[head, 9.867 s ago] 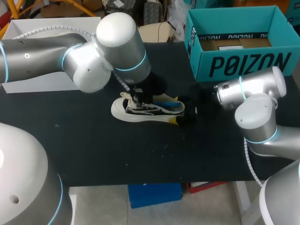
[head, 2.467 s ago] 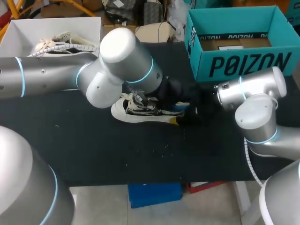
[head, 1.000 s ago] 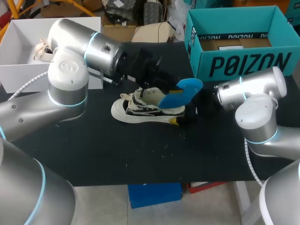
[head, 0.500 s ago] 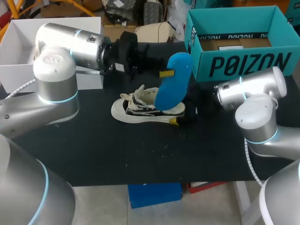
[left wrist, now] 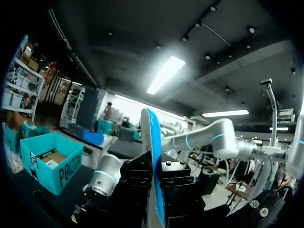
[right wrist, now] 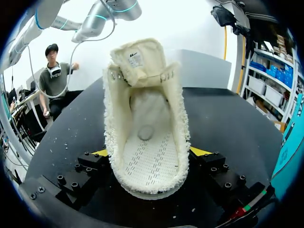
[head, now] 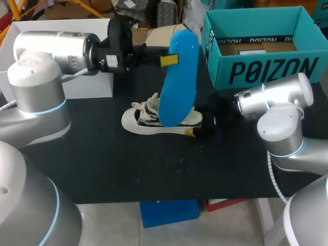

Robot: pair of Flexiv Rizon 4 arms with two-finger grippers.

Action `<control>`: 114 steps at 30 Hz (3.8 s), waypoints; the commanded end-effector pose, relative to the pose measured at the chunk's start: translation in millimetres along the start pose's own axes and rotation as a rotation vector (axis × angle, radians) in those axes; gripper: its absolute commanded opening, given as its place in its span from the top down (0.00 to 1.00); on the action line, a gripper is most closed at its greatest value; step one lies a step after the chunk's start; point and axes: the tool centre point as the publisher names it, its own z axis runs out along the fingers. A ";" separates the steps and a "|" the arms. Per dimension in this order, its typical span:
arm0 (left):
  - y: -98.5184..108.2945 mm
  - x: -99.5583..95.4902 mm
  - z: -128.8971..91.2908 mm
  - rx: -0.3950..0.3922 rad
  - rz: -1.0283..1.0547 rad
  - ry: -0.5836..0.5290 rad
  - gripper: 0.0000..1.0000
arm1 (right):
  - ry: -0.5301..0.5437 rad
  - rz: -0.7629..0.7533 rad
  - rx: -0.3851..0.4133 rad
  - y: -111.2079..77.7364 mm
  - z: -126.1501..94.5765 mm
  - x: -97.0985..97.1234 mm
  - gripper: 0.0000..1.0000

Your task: Take the shoe out of the shoebox, open the shoe tongue, remove and reinsert the insole, then place the shoe into the shoebox

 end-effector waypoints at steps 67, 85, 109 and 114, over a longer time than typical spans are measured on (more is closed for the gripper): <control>-79.0 117.7 78.2 0.186 0.039 0.112 1.00 | 0.085 -0.069 0.262 5.1 -24.4 -9.9 0.00; -79.0 117.7 78.2 0.186 0.039 0.112 1.00 | 0.063 -0.032 0.722 30.0 -36.5 -9.8 0.00; -79.0 117.7 78.2 0.186 0.039 0.112 1.00 | 0.043 -0.049 1.018 26.8 -19.9 -1.2 0.00; -79.0 117.7 78.2 0.186 0.039 0.112 1.00 | 0.045 -0.038 1.027 22.7 -17.3 2.2 0.00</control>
